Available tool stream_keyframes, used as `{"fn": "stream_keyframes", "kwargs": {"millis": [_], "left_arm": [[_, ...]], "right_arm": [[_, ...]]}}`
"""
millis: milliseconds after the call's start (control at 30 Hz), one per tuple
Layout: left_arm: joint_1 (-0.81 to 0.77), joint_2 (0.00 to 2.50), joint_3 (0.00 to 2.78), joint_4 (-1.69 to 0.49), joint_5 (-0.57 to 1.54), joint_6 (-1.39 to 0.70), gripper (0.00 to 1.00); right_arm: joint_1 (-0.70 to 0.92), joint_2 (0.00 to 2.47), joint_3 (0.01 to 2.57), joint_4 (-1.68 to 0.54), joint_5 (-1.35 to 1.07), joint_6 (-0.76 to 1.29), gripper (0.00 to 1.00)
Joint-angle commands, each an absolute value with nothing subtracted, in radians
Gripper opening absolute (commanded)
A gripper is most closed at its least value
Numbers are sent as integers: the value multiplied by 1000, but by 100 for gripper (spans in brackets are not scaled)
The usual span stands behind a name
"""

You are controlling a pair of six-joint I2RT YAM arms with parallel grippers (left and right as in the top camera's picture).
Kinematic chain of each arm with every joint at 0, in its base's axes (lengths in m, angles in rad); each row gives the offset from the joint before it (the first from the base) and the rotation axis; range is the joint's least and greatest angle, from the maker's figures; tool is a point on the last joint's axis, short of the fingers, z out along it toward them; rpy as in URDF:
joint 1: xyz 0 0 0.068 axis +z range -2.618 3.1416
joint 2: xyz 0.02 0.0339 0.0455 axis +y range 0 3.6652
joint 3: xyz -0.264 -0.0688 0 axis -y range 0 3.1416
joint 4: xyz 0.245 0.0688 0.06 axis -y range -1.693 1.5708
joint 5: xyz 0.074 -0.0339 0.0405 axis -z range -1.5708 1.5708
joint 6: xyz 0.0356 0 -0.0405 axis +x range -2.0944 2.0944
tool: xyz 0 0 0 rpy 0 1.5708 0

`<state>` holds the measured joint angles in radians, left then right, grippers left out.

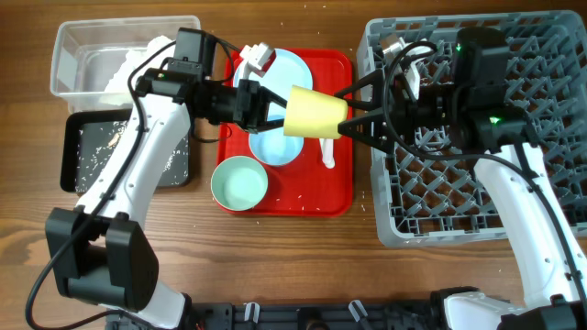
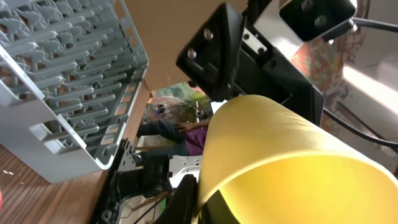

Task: Sort waste into correct bins and load items into the dishwasher rack
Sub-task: 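Hand the yellow cup to the right gripper and lower it into the rack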

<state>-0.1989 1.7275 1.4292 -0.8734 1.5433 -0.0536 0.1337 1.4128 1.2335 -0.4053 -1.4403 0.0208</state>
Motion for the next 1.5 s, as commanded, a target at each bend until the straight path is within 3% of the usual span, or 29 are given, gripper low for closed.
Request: {"fn": "stream_keyframes", "kwargs": {"millis": [0, 400, 533, 633, 733, 800, 833, 1000, 1200, 1467], "left_arm": [[-172, 1714, 1427, -866, 1576, -64, 4], [-172, 1714, 1427, -866, 1576, -64, 4], [-172, 1714, 1427, -866, 1576, -64, 4], [-172, 1714, 1427, -864, 1576, -64, 4], [-172, 1714, 1427, -857, 1576, -64, 13], [-171, 1714, 1427, -847, 1574, -64, 33], [-171, 1714, 1427, -840, 1574, -64, 38], [-159, 1714, 1427, -773, 1574, -64, 46], [-118, 1714, 1427, -717, 1468, -64, 49], [-116, 1715, 1427, -729, 972, -64, 50]], "right_arm": [[171, 1419, 1251, -402, -1431, 5, 90], [263, 1419, 1251, -365, -1275, 60, 79], [263, 1419, 1251, -350, -1275, 63, 68], [263, 1419, 1251, -349, -1275, 64, 54], [262, 1419, 1251, -349, -1275, 63, 47], [253, 1418, 1251, -349, -1259, 67, 46], [242, 1417, 1251, -350, -1243, 83, 46], [105, 1414, 1251, -373, -1211, 114, 45], [-109, 1392, 1251, -647, -913, 159, 45], [-107, 1233, 1384, -1121, -363, 187, 45]]}}
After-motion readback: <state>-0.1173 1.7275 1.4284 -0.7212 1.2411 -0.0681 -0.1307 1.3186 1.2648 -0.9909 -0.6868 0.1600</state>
